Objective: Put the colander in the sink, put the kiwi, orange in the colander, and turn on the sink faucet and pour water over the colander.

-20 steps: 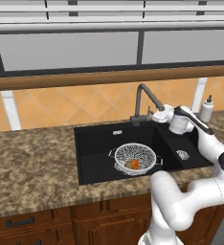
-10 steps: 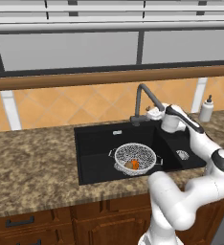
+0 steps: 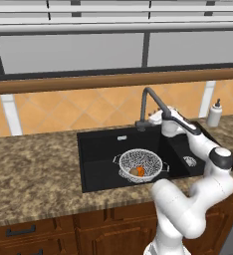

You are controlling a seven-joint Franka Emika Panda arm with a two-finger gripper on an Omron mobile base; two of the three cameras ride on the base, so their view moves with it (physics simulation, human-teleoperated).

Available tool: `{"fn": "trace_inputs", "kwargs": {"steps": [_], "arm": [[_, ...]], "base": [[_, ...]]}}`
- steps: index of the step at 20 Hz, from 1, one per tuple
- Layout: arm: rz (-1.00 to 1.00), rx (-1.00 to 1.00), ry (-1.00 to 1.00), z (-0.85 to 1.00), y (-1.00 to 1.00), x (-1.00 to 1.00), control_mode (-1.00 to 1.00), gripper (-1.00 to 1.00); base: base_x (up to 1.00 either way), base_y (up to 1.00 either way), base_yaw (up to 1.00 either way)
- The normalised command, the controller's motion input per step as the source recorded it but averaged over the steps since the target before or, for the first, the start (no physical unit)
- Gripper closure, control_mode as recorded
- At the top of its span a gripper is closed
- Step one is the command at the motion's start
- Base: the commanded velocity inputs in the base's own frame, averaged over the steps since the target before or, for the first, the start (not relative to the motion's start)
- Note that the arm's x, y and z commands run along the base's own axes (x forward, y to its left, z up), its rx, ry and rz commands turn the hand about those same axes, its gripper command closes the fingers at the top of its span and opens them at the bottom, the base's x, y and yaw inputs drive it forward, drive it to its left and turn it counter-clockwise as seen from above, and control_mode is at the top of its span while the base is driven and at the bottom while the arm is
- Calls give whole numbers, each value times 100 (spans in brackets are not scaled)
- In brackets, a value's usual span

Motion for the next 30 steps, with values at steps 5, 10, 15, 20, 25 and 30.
{"fn": "trace_inputs", "kwargs": {"steps": [5,10,15,20,25,30], "arm": [[-8,-4,0,-42,-5,38,-100,-100],[-15,0,0,-36,-30,30,-100,100],[-22,12,0,-43,-99,38,-100,100],[-17,25,0,-58,-100,26,-100,100],[-2,33,0,-70,-100,8,-100,100],[0,36,0,-60,-100,8,-100,100]], "base": [[0,0,0],[0,0,0],[0,0,0],[0,0,0],[0,0,0],[0,0,0]]}}
